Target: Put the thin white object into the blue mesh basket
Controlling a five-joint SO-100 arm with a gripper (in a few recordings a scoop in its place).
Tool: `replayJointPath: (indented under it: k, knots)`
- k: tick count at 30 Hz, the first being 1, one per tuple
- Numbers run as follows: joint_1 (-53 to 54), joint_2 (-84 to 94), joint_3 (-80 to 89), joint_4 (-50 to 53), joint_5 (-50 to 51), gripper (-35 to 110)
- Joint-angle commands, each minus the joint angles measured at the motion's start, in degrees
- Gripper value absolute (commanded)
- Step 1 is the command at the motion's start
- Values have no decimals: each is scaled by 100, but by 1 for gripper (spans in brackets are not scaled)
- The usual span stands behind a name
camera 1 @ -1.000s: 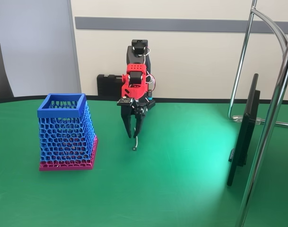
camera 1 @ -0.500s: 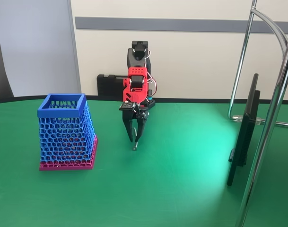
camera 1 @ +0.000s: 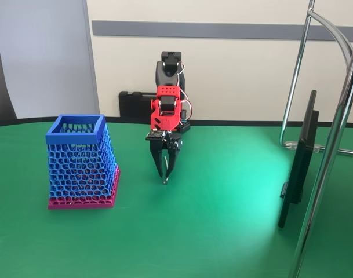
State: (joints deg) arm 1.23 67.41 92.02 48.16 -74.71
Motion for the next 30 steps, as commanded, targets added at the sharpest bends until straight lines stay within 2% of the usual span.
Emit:
replayJointPath:
  k: [1, 30]
  knots:
    - [0, -18, -316, 97, 18, 11]
    - [-9, -545, -853, 439, 0, 11]
